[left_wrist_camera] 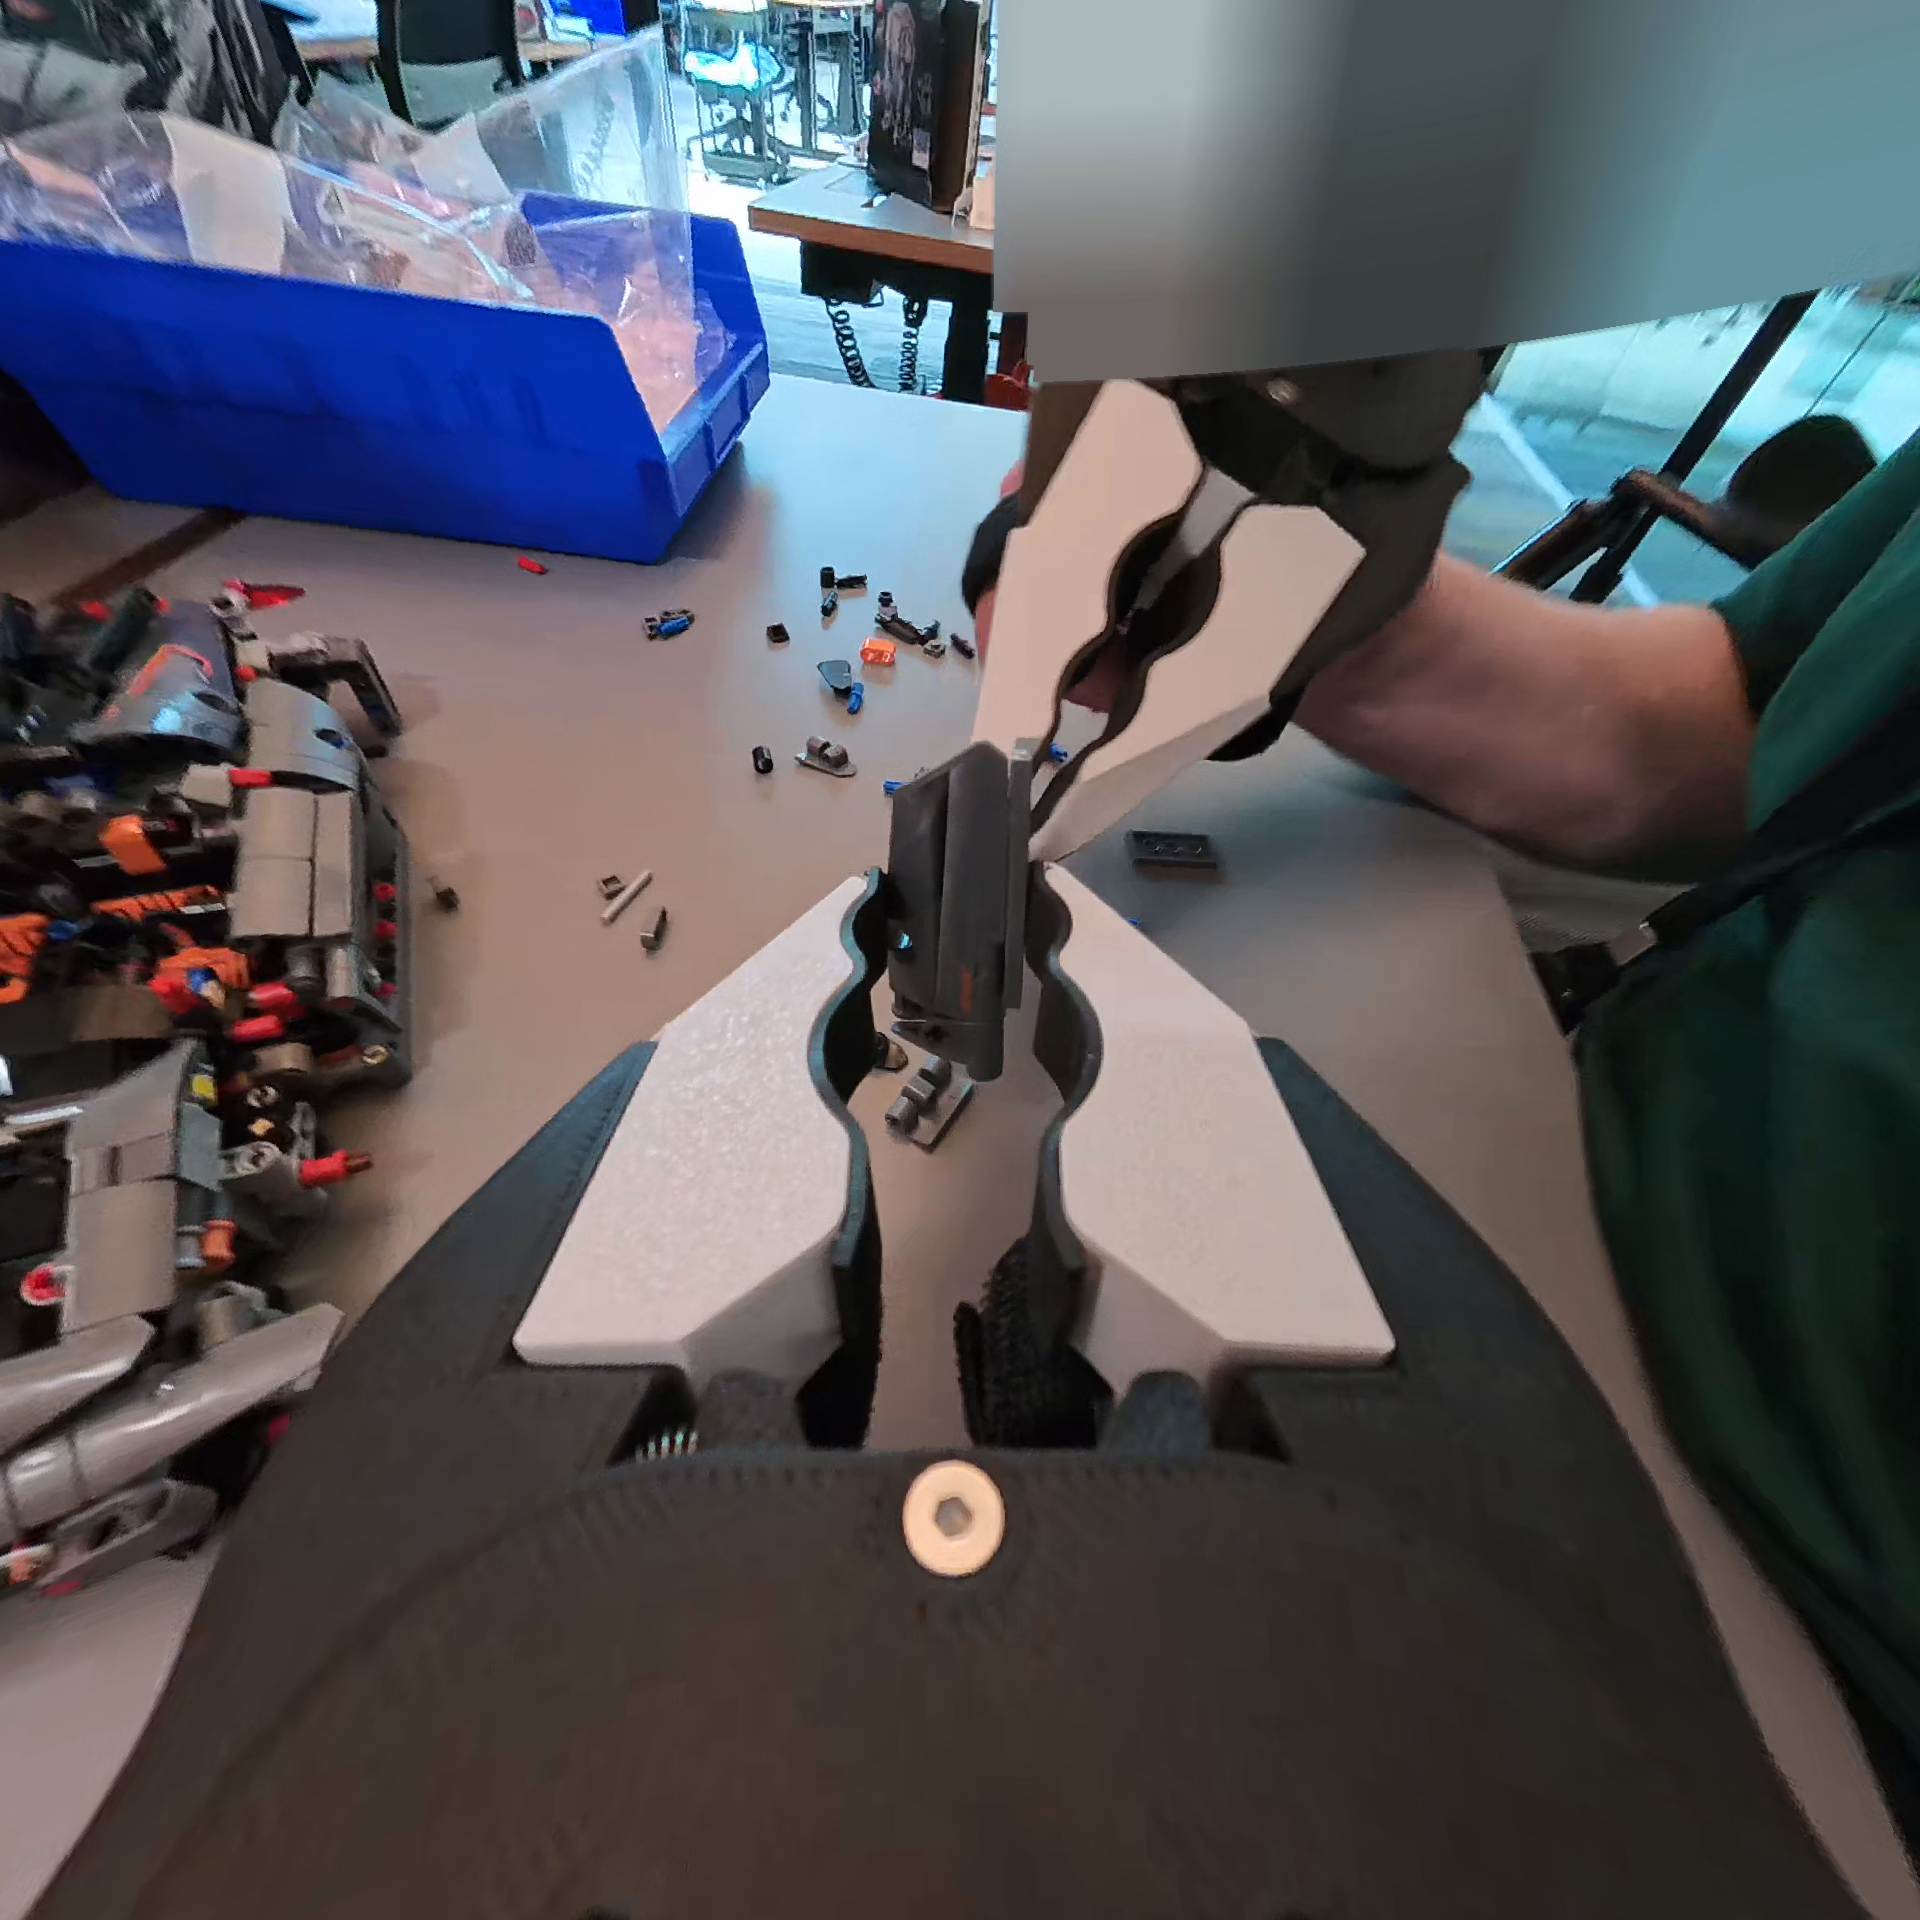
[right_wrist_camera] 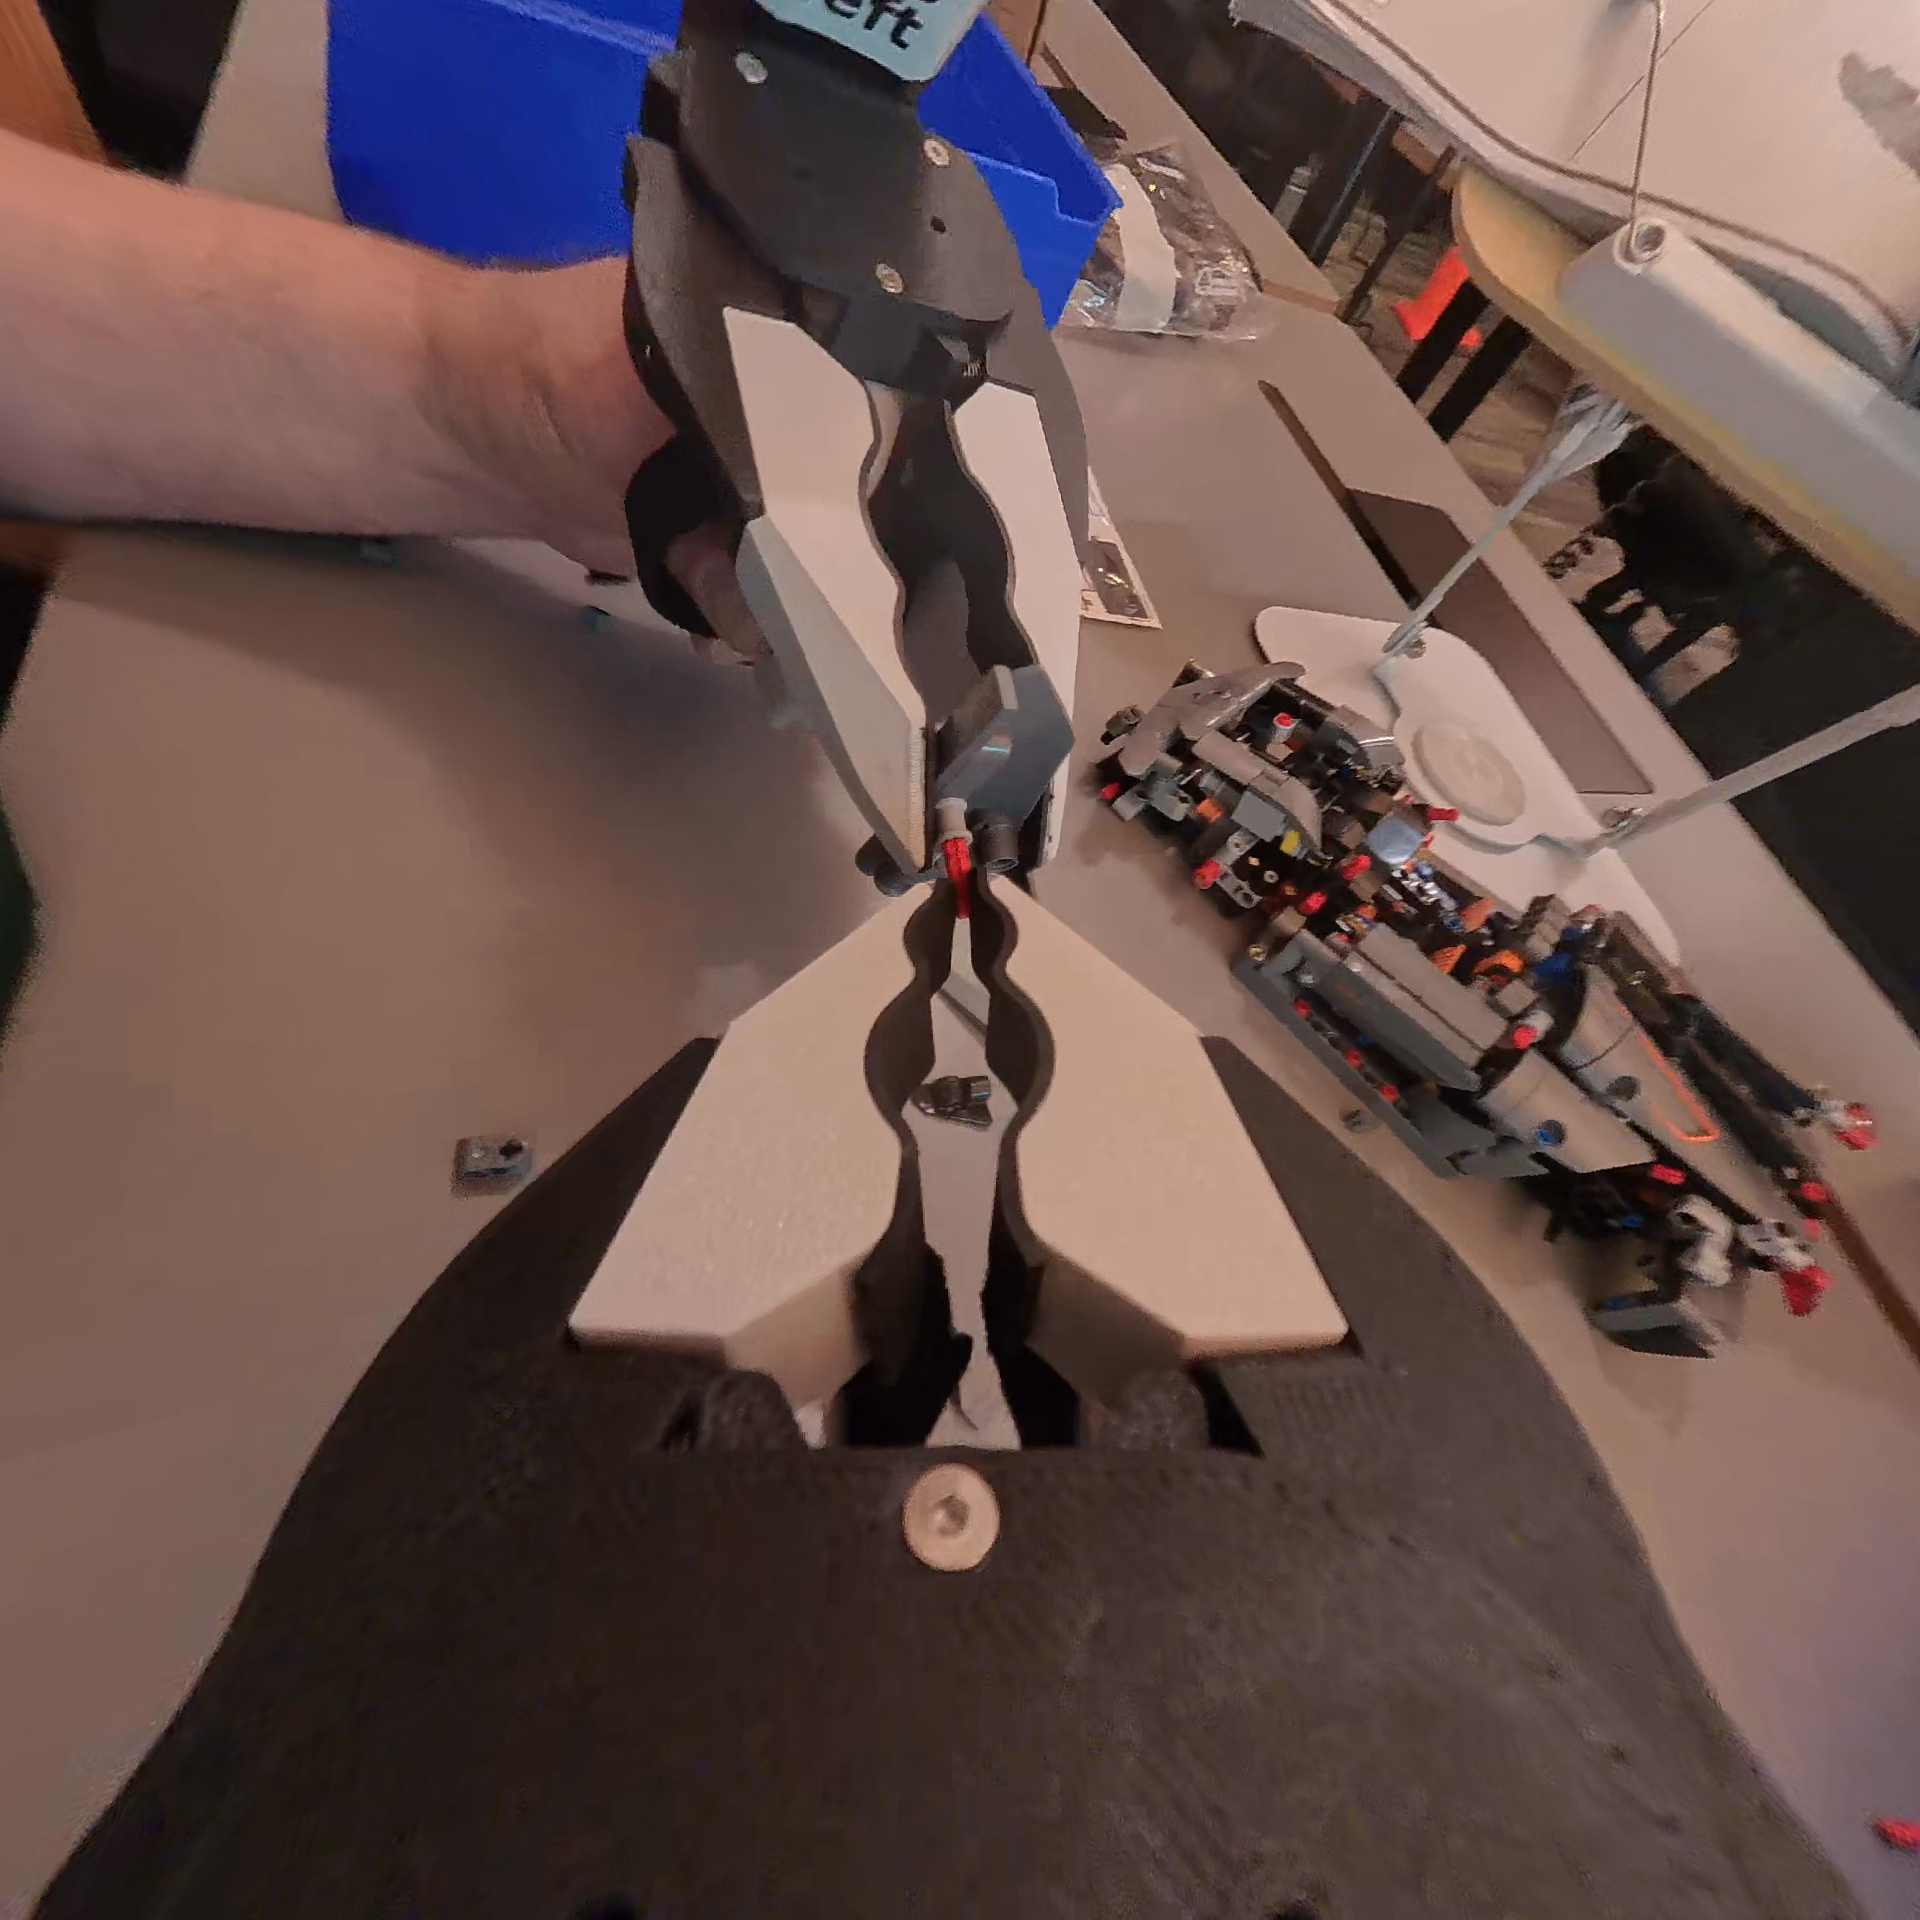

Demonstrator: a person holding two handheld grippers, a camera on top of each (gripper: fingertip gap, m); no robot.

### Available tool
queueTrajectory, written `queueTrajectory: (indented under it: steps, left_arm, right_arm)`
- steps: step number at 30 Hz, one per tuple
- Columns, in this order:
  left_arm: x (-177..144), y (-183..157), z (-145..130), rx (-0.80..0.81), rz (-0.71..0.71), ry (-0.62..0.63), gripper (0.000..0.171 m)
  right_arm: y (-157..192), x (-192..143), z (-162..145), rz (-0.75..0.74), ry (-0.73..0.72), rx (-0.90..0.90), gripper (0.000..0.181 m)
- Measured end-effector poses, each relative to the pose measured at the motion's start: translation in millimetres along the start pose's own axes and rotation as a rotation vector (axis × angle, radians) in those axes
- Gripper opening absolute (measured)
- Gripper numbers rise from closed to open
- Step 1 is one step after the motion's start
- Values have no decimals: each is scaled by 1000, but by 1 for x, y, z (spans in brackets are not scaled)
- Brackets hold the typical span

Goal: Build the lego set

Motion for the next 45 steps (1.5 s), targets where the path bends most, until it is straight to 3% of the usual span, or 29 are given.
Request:
queueTrajectory:
  steps: [6, 16, 30, 45]
  left_arm:
    - [0, 3, 1, -59, -18, -16, 24]
    - [-1, 2, 5, -75, -13, -65, 23]
    - [-3, 1, 12, -10, 111, -140, 23]
    - [-5, 5, 13, -74, 78, -184, 23]
  right_arm:
    - [3, 1, 4, -81, 47, -88, 0]
    - [2, -1, 7, -125, 40, -82, 0]
    - [-3, 1, 12, -221, 49, -25, 0]
    - [-7, 1, 12, -208, -22, 67, 1]
Point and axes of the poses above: each gripper's, where its closed fingertips meet, x out along the fingers, z out of its top, y = z × x across the jaws, the point moved 7 cm from there along -x, back along the fingers, and after that the axes turned 11 degrees about -x, right-handed, at the moved point
